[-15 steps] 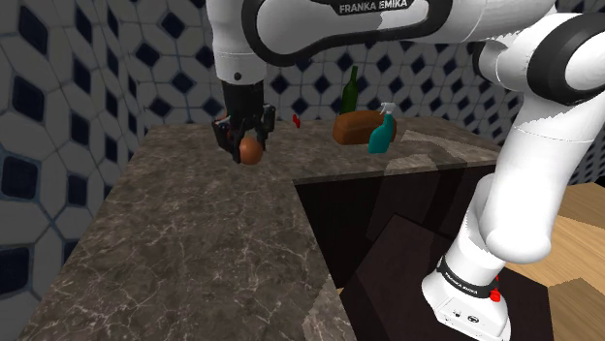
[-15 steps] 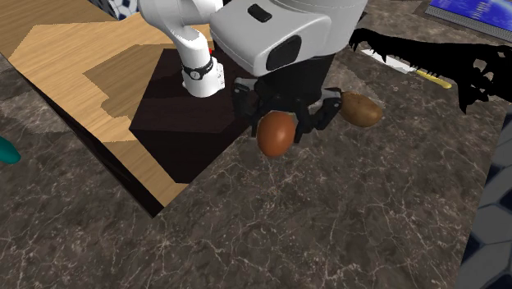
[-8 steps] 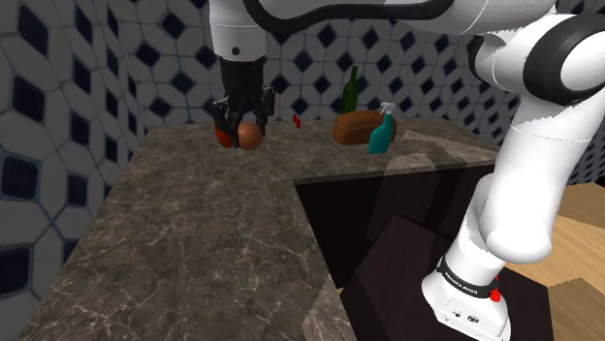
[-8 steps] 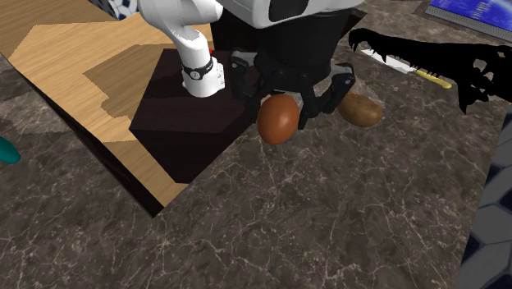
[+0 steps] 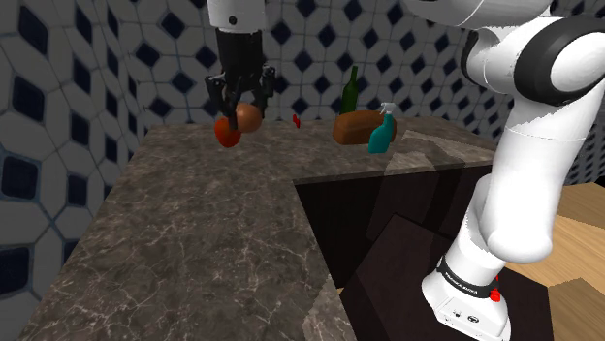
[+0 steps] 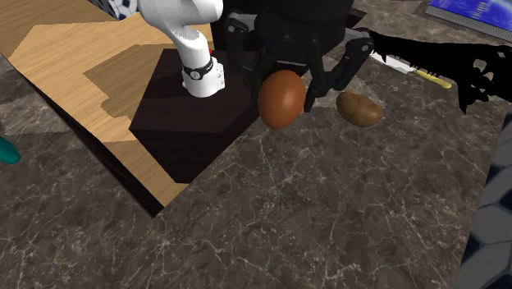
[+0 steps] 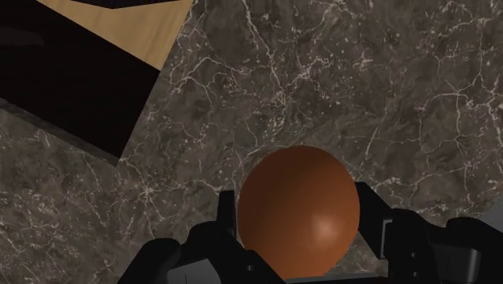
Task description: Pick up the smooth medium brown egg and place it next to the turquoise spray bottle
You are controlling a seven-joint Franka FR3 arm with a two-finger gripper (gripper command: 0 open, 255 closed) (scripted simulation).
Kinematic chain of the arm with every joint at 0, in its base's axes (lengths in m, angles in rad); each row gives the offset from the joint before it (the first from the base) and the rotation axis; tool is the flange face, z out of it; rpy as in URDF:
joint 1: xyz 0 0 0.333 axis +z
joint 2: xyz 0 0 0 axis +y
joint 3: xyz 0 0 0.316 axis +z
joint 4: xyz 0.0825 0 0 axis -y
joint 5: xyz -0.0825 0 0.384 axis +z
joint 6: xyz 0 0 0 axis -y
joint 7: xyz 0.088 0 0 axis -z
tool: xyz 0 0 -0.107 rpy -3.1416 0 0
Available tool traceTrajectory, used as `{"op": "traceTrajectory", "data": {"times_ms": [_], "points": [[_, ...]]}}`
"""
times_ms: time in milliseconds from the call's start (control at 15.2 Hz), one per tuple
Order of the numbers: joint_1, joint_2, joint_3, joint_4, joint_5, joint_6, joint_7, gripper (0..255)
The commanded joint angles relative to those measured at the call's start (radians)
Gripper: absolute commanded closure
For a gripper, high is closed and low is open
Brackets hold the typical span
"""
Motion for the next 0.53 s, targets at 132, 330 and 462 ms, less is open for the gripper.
{"op": "traceTrajectory", "data": {"times_ms": [132,330,462], "points": [[-0.054,-0.099,-0.031,-0.105,0.041,0.022,-0.077,255],[-0.097,-0.187,-0.07,-0.208,0.073,0.049,-0.155,255],[-0.12,-0.239,-0.099,-0.266,0.089,0.062,-0.207,255]]}}
